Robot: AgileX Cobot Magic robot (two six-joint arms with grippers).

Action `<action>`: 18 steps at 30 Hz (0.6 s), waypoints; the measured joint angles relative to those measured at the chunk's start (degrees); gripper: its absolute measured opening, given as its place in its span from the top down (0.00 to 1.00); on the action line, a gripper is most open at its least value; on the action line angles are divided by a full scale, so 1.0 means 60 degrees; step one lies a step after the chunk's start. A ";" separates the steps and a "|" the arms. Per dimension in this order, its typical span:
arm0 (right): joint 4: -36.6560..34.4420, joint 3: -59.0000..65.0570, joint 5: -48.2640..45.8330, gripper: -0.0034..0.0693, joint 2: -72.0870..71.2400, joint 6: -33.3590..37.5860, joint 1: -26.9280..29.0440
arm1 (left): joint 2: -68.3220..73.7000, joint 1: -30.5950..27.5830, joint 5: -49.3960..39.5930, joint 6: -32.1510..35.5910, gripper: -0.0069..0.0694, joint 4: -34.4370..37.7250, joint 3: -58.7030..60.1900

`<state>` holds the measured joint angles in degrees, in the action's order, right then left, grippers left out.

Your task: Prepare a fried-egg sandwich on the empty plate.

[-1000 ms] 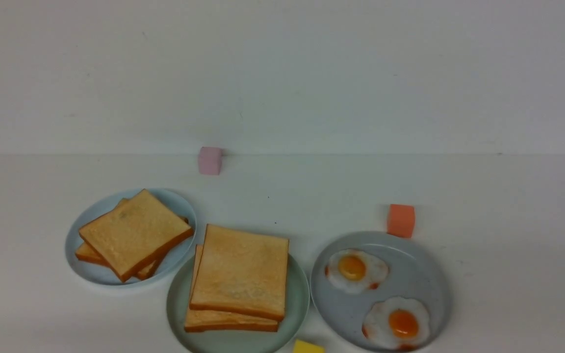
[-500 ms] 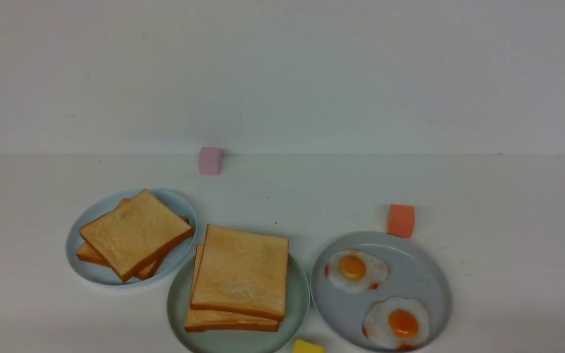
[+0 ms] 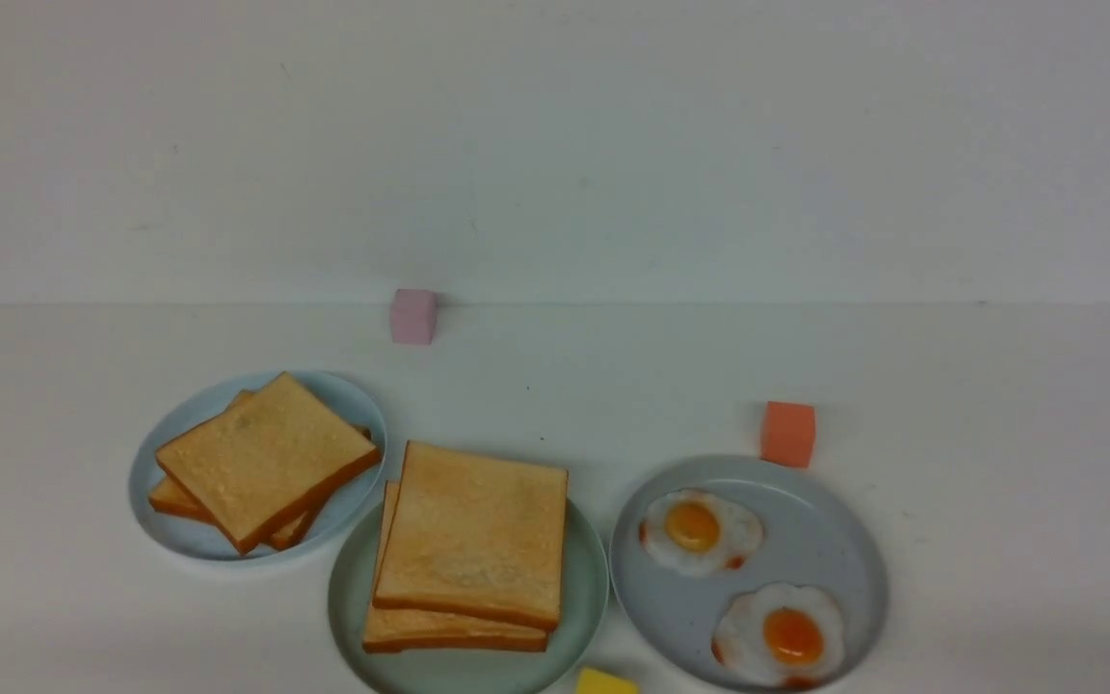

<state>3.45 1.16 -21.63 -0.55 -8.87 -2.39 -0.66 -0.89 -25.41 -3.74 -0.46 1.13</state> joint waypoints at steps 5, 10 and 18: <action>0.0000 0.0000 -0.0003 0.78 0.0000 0.0000 0.0000 | 0.0000 0.0000 0.0000 0.0000 0.80 0.0000 0.0000; 0.0000 0.0000 -0.0003 0.77 0.0000 0.0000 0.0000 | 0.0000 0.0000 0.0000 0.0000 0.80 0.0000 0.0000; 0.0000 -0.0003 -0.0015 0.76 0.0000 0.0000 0.0000 | 0.0000 0.0000 0.0000 0.0000 0.78 0.0000 0.0000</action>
<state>3.45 1.14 -21.72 -0.55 -8.87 -2.39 -0.66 -0.89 -25.41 -3.74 -0.46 1.13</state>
